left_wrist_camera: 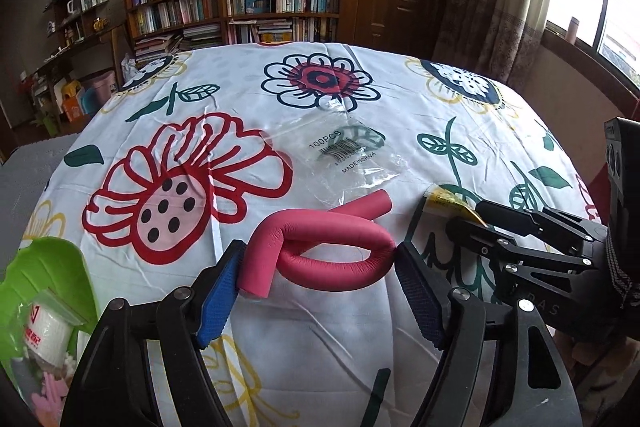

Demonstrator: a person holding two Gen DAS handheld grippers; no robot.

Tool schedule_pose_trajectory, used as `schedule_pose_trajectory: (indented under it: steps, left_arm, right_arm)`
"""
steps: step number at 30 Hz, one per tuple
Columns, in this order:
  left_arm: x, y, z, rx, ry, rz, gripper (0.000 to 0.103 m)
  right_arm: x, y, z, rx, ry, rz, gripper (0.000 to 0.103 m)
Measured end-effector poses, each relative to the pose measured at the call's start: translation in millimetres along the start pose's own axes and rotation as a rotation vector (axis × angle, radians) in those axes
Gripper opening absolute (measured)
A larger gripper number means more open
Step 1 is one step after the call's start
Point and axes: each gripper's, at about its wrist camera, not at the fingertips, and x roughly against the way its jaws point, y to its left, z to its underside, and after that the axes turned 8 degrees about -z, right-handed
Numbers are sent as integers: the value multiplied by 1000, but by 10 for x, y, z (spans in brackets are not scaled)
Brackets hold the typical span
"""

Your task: Organize soft objects

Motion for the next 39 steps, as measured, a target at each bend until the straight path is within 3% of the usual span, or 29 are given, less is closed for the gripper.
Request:
schedule_pose_trajectory:
  steps: [7,16,24,30,39]
  left_arm:
    - [334,261,26,55,-42,-38,76]
    - [701,914,256,166,-66,-148,76]
    - [774,1402,417,277,-43,-238,78]
    - [745,1422,444,304,-22,-241,80]
    - [801,1103,299,226,-73,-231,82]
  right_arm:
    - [1,-2,1,0,0,0,45]
    - [3,-5,3,0,0,0,45]
    - [2,-4,3,-1,0,-1,45]
    - [2,-7,4,-1,0,-1,45]
    - [2,-11,4,-1,-1,-1,45]
